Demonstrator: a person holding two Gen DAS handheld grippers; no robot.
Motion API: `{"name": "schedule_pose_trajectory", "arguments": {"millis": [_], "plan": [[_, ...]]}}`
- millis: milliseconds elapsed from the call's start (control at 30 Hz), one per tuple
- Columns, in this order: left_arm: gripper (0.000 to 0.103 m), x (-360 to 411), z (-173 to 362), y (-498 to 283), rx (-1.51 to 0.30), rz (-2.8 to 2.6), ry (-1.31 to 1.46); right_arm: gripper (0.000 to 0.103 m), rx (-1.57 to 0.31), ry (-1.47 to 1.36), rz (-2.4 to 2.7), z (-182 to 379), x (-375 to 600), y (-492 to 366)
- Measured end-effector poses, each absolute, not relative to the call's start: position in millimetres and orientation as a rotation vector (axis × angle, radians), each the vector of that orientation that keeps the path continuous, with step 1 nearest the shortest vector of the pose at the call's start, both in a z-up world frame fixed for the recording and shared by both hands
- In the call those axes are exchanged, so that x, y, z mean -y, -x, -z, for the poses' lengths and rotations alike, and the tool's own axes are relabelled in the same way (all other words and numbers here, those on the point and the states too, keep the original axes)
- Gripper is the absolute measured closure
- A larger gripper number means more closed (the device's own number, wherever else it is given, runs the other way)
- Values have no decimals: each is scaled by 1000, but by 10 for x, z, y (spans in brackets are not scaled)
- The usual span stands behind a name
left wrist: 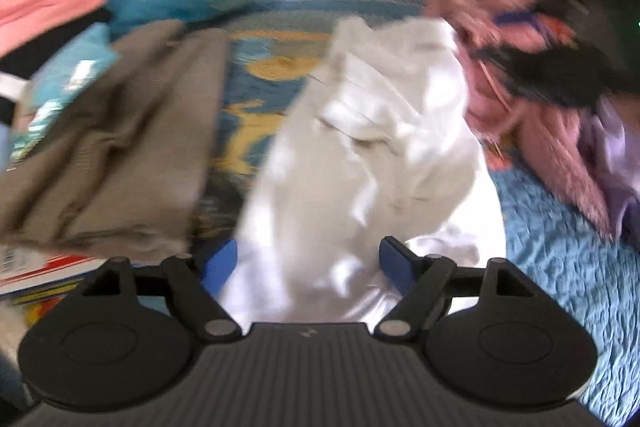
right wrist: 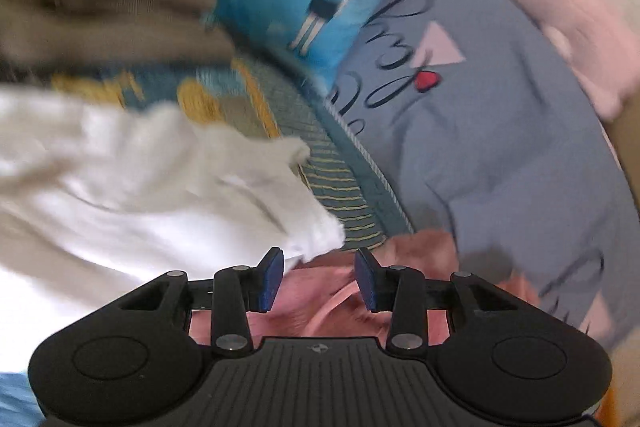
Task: Fold clothes
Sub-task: 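Grasp the T-shirt collar edge with the right tool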
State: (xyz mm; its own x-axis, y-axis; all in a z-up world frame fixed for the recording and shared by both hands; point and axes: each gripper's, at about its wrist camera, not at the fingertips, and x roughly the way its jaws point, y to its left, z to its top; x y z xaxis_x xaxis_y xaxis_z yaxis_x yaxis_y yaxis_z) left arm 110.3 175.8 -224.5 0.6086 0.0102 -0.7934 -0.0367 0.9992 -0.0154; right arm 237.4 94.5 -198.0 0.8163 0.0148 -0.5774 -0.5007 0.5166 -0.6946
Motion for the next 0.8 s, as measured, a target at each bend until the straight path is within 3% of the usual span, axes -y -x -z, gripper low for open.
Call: {"name": "schedule_pose_trajectory", "arguments": {"millis": [100, 133, 167, 333, 500, 700, 767, 800], "plan": [[22, -1664, 2309, -1179, -934, -12, 1, 67, -592, 1017, -386, 2082, -955, -2635], [20, -1662, 2329, -1195, -943, -13, 1, 78, -613, 1012, -393, 2087, -965, -2708], [19, -1667, 2348, -1212, -953, -13, 5, 98, -635, 1005, -399, 2087, -976, -2779], [14, -1775, 2433, -1304, -999, -42, 48, 99, -719, 822, -194, 1804, -797, -3131], [12, -1703, 2482, -1316, -1006, -54, -13, 97, -901, 958, -108, 2008, -735, -3335], [10, -1730, 2497, -1309, -1011, -61, -19, 82, -685, 848, 84, 1649, -739, -3224], [10, -1728, 2491, -1305, -1009, -62, -22, 66, -619, 718, -59, 1495, -773, -3035], [10, -1719, 2490, -1296, -1008, -62, -25, 66, -609, 684, -141, 1482, -812, -2953]]}}
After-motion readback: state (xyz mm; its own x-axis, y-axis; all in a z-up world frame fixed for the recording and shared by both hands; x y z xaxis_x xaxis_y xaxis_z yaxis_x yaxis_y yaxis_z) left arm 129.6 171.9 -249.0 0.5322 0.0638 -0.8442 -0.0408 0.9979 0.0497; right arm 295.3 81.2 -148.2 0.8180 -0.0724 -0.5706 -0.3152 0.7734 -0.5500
